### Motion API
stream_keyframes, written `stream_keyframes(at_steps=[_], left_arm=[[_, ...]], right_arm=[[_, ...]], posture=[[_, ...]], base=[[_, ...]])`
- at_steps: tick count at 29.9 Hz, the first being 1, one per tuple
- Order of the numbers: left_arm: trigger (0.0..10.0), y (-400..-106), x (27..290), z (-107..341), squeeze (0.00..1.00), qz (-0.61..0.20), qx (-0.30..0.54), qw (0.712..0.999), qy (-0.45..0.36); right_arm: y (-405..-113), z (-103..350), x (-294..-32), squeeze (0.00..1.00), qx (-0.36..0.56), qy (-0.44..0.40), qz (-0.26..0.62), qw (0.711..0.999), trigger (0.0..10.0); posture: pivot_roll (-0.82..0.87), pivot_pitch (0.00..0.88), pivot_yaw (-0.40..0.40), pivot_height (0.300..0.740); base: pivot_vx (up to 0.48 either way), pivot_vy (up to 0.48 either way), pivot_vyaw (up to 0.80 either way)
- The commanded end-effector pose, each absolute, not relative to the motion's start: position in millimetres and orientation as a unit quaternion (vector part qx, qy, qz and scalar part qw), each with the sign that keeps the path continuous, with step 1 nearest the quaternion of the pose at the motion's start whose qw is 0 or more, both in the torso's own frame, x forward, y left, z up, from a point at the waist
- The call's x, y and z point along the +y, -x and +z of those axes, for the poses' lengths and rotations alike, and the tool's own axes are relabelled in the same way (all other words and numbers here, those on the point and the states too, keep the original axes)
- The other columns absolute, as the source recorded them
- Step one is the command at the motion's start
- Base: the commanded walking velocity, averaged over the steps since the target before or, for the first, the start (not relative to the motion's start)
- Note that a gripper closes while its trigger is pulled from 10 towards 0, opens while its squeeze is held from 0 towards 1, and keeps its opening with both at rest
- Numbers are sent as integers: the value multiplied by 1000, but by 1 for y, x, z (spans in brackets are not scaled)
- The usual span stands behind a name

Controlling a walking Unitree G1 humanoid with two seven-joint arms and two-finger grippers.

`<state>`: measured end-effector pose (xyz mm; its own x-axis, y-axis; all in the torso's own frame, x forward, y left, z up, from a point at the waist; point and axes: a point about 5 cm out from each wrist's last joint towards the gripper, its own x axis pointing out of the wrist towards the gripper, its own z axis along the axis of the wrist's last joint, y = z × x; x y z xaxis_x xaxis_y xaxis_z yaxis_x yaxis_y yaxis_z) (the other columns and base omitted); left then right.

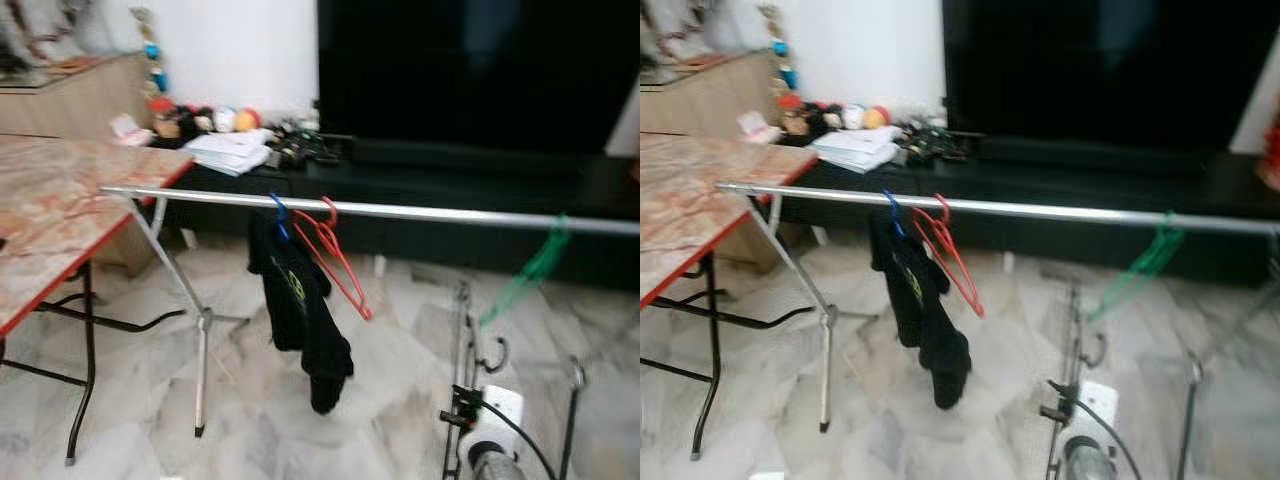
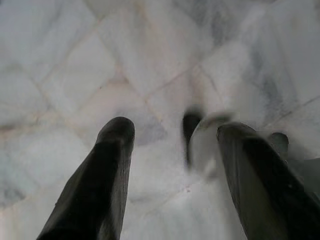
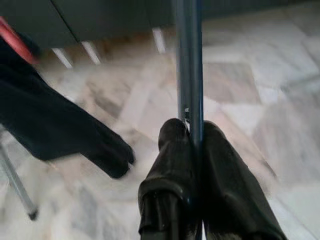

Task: Hang hanger

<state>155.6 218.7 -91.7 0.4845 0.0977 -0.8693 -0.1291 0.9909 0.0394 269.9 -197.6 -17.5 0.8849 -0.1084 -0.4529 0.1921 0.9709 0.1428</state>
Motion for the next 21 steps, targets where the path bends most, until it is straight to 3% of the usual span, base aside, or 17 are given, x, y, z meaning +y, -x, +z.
stream_keyframes(at_steps=[1,15,21], left_arm=[[10000,-146,229,-93,0,77,515,853,11],[10000,-140,230,-95,0,75,521,850,6],[10000,-154,218,-93,0,62,515,855,9]], right_arm=[[-273,-17,-181,0,229,-97,-50,967,10000],[-274,-18,-176,0,234,-104,-41,966,10000],[-276,-17,-173,0,234,-109,-32,966,10000]], posture=[[-61,0,21,740],[-54,0,15,740],[-54,0,16,740]], base=[[390,0,0],[392,0,0],[47,0,0]])
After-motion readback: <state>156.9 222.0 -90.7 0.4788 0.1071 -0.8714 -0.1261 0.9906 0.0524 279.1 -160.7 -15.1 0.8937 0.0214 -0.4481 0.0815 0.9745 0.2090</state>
